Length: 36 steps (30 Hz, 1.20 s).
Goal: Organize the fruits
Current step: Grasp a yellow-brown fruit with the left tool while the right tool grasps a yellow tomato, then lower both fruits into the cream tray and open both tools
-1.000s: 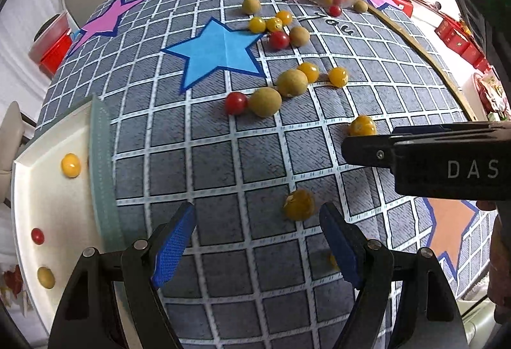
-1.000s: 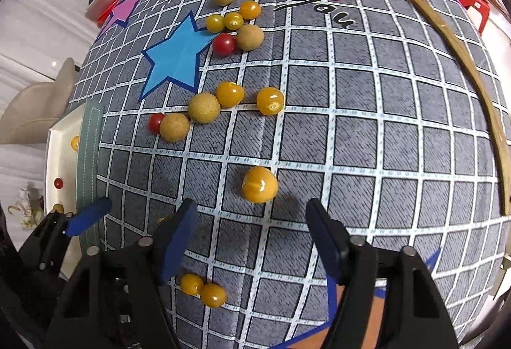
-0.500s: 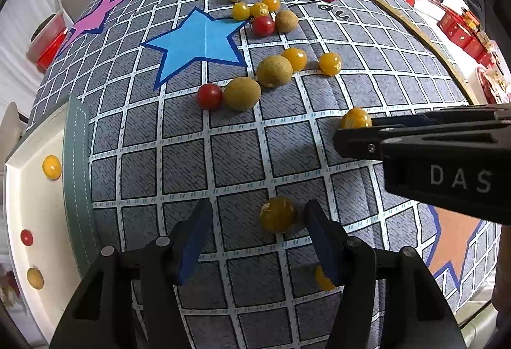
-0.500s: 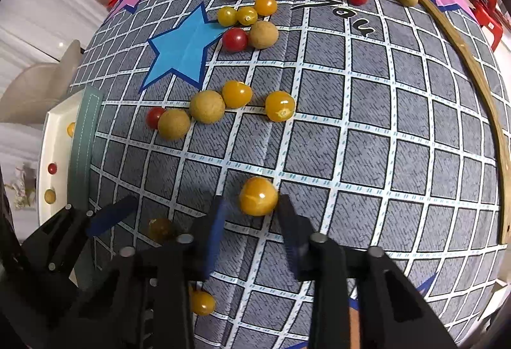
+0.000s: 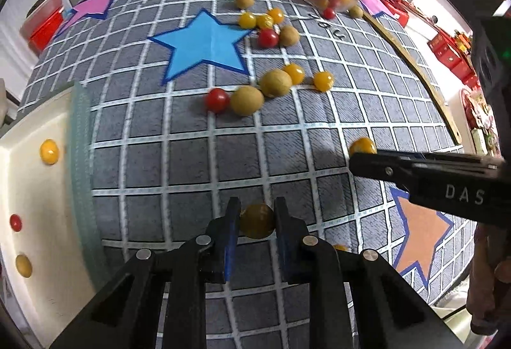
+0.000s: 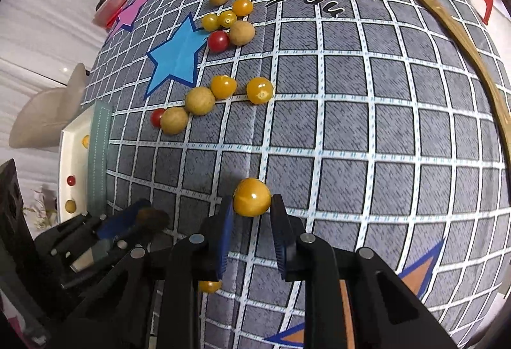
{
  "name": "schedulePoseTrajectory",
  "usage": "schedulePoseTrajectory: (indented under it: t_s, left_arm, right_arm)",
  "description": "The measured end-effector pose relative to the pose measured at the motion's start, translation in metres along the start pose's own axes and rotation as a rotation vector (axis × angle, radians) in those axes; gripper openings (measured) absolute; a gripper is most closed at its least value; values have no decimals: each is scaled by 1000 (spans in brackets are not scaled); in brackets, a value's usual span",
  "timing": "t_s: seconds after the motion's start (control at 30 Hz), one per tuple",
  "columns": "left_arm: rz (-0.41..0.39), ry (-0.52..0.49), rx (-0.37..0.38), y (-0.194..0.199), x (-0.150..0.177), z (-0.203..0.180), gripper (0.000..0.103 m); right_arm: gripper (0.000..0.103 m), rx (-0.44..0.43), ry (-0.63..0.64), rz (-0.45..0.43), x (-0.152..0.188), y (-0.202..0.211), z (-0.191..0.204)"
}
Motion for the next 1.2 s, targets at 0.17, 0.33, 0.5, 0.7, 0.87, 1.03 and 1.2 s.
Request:
schedulePoseTrajectory:
  t_s: [0.17,0.33,0.5,0.7,0.87,1.03,1.2]
  left_arm:
    - [-22,16,-13,14,0,15,23]
    - [-31,43,-30,22,5,33,23]
    - [-39,88,-50,32,16,60,23]
    - [-66,161,-97,48,26,106,23]
    - [-89,224,-163,57,29,156,23]
    - [-130,292,-225,66,21,212,23]
    - [-134,313,-272,57,10,254,23]
  right_arm:
    - [25,-16,2,1,7,6,9]
    - [25,-23,29,2,6,8,27]
    - [25,-36,73,9,3,5,56]
    - [25,-65,146,26,-2,-4,104]
    - [25,-100,220,42,-7,-15,156]
    - [25,-132,281,54,-11,-28,205]
    - [25,-149,328,81,-14,-50,247]
Point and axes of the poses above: each gripper's, at about its wrist camera, not at the fingertips, and y roughly against the way its jaws point, z to its left, x to its underside, the point moved 8 cm from there along -y, roughly the way its jaws point, and after that the axes turned 3 degrees about z, right-handed, at the moved point
